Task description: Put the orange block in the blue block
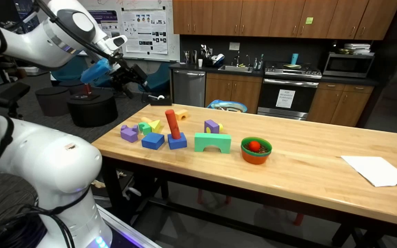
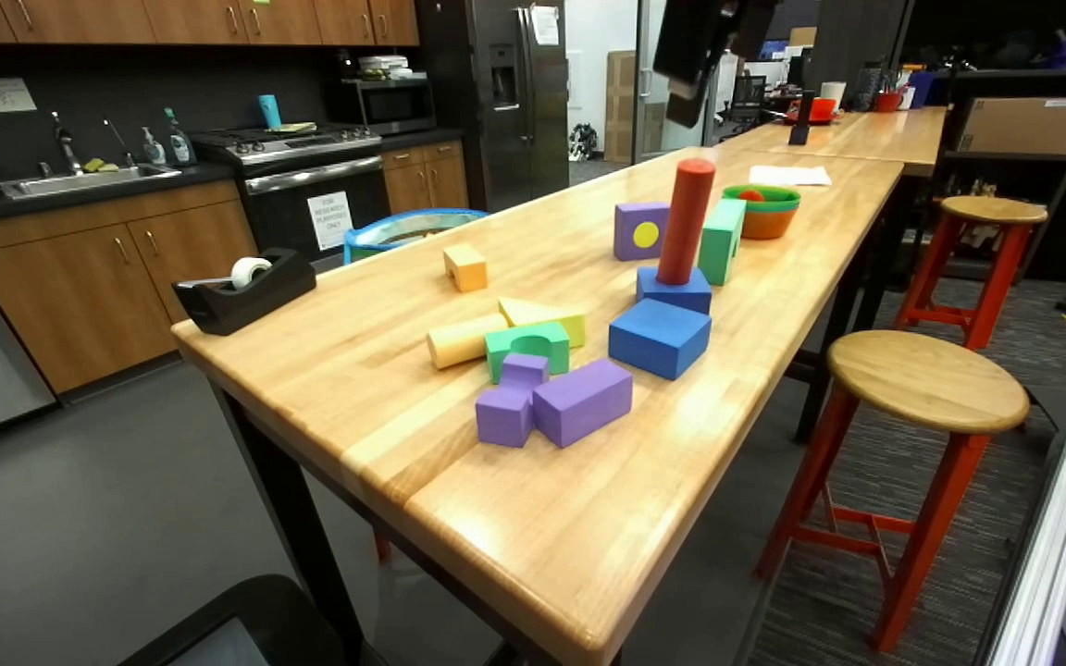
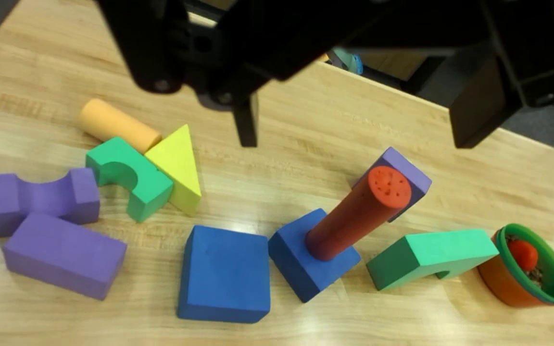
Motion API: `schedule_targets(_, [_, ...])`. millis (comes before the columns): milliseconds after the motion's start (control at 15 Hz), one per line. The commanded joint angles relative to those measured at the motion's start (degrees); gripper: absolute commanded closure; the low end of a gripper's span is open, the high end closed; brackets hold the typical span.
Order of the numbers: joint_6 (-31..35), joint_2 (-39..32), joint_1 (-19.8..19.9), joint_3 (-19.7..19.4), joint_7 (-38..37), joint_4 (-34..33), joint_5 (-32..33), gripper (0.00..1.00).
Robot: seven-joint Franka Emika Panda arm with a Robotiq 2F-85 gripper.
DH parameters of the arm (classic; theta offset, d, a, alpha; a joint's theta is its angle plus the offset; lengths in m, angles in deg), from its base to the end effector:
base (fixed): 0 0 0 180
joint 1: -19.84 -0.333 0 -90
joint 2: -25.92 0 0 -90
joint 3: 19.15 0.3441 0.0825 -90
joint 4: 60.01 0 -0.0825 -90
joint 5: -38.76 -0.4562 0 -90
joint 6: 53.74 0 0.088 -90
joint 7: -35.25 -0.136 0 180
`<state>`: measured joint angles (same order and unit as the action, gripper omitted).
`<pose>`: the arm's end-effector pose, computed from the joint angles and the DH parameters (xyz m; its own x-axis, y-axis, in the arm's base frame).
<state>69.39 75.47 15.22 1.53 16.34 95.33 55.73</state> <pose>0.3583 0.1358 0.4613 0.9072 0.2308 0.3516 0.0603 -0.8987 0.4344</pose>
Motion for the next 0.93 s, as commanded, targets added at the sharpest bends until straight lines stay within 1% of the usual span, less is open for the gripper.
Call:
schedule_targets(0, [0.0, 6.2, -2.0, 3.6, -0.8, 3.8, 3.0, 0.0])
schedule_targets(200, [0.0, 8.7, -2.8, 4.4, 0.3, 5.3, 4.0, 0.0])
schedule_targets(267, [-0.8, 7.6, -2.3, 5.0, 0.7, 3.6, 4.3, 0.0])
schedule_targets(333, [-0.7, 7.8, -2.3, 4.9, 1.3, 3.8, 4.6, 0.0])
schedule_targets(400, [-0.2, 7.0, -2.3, 4.6, 0.2, 3.8, 3.4, 0.0])
schedule_targets(867, [-0.2, 7.1, -2.3, 4.7, 0.5, 3.8, 3.7, 0.0])
